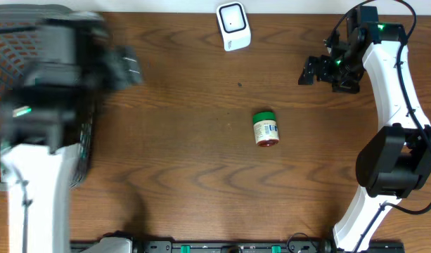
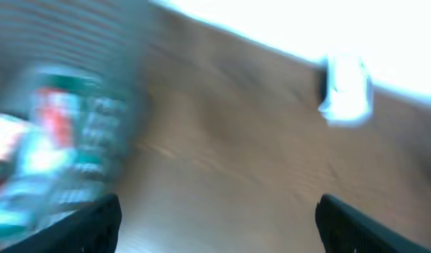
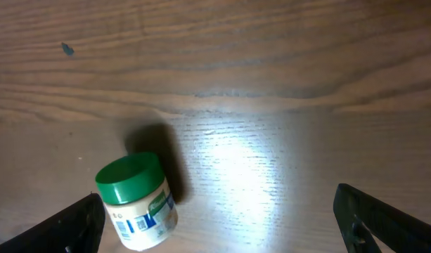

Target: Scan the item barcode

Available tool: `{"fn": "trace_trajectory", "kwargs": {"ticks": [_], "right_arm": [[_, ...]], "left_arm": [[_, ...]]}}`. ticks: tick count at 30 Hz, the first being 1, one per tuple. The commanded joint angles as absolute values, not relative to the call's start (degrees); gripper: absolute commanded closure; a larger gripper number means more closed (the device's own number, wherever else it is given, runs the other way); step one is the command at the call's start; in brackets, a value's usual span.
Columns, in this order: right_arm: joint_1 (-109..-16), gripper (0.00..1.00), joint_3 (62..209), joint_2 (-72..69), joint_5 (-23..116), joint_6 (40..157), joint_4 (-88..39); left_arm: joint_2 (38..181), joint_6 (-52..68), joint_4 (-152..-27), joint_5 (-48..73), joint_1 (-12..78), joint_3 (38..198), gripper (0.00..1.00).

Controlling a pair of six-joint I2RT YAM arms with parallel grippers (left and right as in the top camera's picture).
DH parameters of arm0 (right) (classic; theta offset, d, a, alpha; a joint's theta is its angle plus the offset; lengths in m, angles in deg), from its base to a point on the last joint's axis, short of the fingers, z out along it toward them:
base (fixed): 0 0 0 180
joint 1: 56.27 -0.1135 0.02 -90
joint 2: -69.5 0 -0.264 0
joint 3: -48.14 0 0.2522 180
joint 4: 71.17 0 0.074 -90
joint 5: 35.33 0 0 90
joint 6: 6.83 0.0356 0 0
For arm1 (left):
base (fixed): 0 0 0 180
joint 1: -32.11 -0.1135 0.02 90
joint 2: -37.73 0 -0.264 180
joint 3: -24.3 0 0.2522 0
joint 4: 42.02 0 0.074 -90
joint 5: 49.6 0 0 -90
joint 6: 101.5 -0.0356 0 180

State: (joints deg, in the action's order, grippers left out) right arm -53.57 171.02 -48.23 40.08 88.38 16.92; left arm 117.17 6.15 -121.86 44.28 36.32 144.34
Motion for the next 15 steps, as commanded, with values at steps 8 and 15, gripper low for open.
{"fn": "trace_trajectory", "kwargs": {"ticks": [8,15], "right_arm": [[-53.3,0.01,172.0,-48.1,39.8,88.2,16.9],[-53.3,0.01,172.0,-48.1,39.8,88.2,16.9]], "left_arm": [[119.9,12.7,-124.9,51.3,8.4,148.9,0.12],[130.3,6.7,-119.3,44.6,2.5,148.9,0.12]]}}
